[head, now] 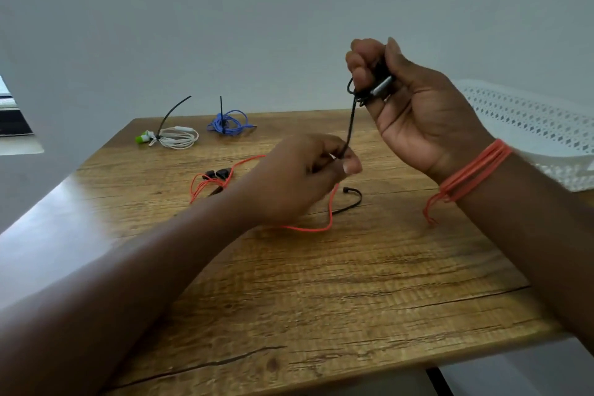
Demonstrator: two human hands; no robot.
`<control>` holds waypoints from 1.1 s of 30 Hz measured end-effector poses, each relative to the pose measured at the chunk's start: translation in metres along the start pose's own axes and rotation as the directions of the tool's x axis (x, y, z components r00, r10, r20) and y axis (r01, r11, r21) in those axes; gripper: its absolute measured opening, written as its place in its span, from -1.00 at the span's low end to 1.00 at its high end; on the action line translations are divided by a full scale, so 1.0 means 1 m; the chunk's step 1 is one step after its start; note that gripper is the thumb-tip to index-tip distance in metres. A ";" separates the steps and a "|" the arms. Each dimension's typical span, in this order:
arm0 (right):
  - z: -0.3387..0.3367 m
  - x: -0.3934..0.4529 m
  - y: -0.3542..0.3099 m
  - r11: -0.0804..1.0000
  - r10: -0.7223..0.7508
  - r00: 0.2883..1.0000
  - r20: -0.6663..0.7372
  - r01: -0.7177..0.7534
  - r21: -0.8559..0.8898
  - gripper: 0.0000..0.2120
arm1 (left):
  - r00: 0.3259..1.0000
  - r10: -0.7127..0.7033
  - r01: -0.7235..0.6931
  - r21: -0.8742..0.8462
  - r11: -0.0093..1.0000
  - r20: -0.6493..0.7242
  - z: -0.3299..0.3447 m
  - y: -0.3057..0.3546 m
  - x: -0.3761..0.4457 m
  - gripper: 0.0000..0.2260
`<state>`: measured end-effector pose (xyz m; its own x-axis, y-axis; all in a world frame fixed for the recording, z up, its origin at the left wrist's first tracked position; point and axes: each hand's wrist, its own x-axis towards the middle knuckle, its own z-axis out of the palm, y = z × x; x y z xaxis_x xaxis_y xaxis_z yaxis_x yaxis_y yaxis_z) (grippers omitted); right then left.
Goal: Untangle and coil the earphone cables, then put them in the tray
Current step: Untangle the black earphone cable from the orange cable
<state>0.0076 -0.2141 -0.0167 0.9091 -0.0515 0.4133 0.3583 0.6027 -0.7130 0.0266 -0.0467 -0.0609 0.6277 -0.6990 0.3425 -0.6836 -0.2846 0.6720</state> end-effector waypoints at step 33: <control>0.006 -0.009 0.016 0.936 0.325 0.907 0.267 -0.268 -0.226 -0.63 | 0.956 -0.043 -0.016 -0.197 0.980 -0.292 -0.014 0.008 -0.001 -0.70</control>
<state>0.0036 -0.1994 -0.0287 0.8843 0.3620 0.2950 0.1396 0.3979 -0.9068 0.0256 -0.0389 -0.0464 0.7379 -0.4644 0.4897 -0.6067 -0.1388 0.7827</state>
